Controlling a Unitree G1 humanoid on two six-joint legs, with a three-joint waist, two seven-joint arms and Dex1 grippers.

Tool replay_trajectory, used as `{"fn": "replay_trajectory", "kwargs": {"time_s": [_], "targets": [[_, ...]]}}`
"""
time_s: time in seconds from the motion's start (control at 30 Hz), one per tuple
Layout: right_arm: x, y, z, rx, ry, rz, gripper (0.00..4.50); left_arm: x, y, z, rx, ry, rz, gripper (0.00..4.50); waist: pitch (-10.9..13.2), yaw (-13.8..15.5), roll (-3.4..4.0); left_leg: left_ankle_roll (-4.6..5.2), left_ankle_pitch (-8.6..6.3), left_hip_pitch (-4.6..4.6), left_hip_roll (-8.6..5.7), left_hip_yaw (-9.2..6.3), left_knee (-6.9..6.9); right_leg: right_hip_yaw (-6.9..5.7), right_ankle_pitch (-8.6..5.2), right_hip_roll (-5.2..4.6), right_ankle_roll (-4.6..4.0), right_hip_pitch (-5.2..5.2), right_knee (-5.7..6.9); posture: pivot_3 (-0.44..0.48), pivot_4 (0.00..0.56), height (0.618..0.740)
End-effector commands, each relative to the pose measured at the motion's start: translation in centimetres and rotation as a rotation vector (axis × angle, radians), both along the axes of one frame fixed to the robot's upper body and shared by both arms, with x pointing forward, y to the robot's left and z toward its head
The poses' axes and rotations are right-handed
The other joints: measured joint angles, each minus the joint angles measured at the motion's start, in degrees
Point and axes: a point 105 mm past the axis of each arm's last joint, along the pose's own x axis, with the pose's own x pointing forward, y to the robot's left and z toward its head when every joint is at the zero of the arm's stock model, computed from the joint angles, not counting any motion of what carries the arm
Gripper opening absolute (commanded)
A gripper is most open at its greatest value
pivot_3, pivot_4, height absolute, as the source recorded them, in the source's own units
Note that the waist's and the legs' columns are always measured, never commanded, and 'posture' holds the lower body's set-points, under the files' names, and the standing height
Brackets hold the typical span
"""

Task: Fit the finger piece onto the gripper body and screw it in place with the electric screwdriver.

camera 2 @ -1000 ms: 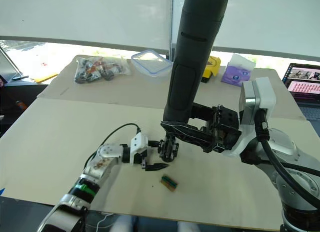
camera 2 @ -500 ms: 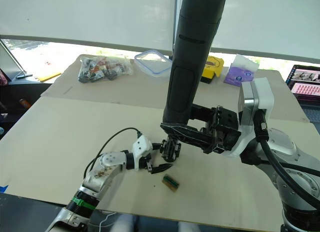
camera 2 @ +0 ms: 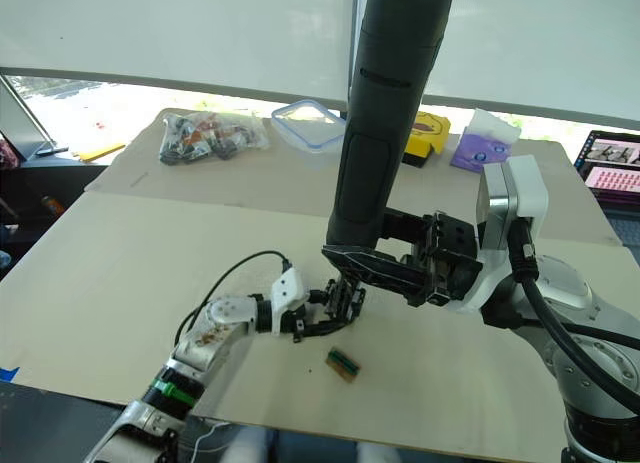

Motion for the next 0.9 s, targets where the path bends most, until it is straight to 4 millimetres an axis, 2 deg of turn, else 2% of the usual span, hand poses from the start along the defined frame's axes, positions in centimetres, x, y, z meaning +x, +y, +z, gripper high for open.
{"fn": "replay_trajectory", "kwargs": {"time_s": [0.03,0.13,0.27,0.3,0.33,0.43,0.57,0.7,0.9], "targets": [[-0.7,-0.1,1.0,0.005,-0.052,0.017,1.91,-0.3,0.7,-0.6,0.04,0.026,-0.102,2.31,0.0,-0.27,0.0,0.0,0.0,0.0,0.0,0.0,0.0,0.0,0.0,0.0,0.0,-0.01,0.01,0.0,0.15,0.74],[-0.7,-0.1,1.0,0.004,-0.05,0.017,1.91,1.3,1.1,-0.4,0.036,0.014,-0.043,2.31,0.0,-0.57,0.0,0.0,0.0,-0.01,0.0,0.0,-0.03,0.01,0.0,0.0,0.01,-0.02,0.0,0.0,0.15,0.74],[-0.8,-0.1,1.0,0.0,-0.048,0.017,1.91,1.2,1.0,-0.3,0.018,0.022,-0.053,2.31,0.0,-0.66,0.0,0.0,0.0,-0.01,0.0,-0.01,-0.02,0.0,0.01,0.0,0.02,-0.01,0.02,0.0,0.15,0.74],[-0.8,-0.1,1.0,0.001,-0.048,0.015,1.91,1.0,1.0,-0.2,0.001,0.033,-0.054,3.11,0.0,-0.67,0.0,0.0,0.0,-0.01,0.0,-0.01,-0.02,0.0,0.01,0.0,0.03,-0.01,0.03,0.0,0.15,0.74],[-0.8,-0.1,1.0,0.0,-0.047,0.013,1.91,0.8,0.9,-0.1,-0.009,0.033,-0.057,3.32,0.0,-0.7,0.0,0.0,0.0,-0.01,0.0,-0.01,-0.02,0.0,0.02,0.01,0.03,-0.01,0.03,0.0,0.15,0.74],[-0.8,-0.2,0.9,-0.001,-0.045,0.009,1.91,0.4,1.0,0.5,-0.041,-0.015,-0.046,4.43,0.0,-0.83,0.0,0.0,0.0,-0.01,0.01,-0.01,-0.03,0.01,0.02,0.01,0.04,-0.02,0.04,0.0,0.15,0.74],[-0.8,-0.3,0.9,-0.002,-0.043,0.004,1.91,-0.1,1.4,0.6,-0.052,-0.034,0.002,4.43,0.0,-0.76,0.0,0.01,0.0,-0.01,0.01,-0.03,-0.09,0.0,0.2,0.02,0.36,-0.04,0.07,0.0,0.15,0.74],[-0.9,-0.2,0.7,0.001,-0.039,0.002,1.91,-2.2,0.4,0.0,-0.067,0.003,0.001,4.43,0.0,-0.72,0.0,0.0,0.0,-0.02,0.01,-0.02,-0.08,0.01,0.18,0.01,0.33,-0.04,0.05,0.0,0.15,0.74],[-0.8,0.0,0.7,0.009,-0.045,0.004,1.91,-2.1,-0.7,-0.3,-0.074,0.014,0.09,4.43,0.0,-0.43,0.0,0.0,0.0,-0.02,0.0,-0.02,-0.04,0.01,0.0,0.0,0.04,-0.01,0.0,0.0,0.15,0.74]]}}
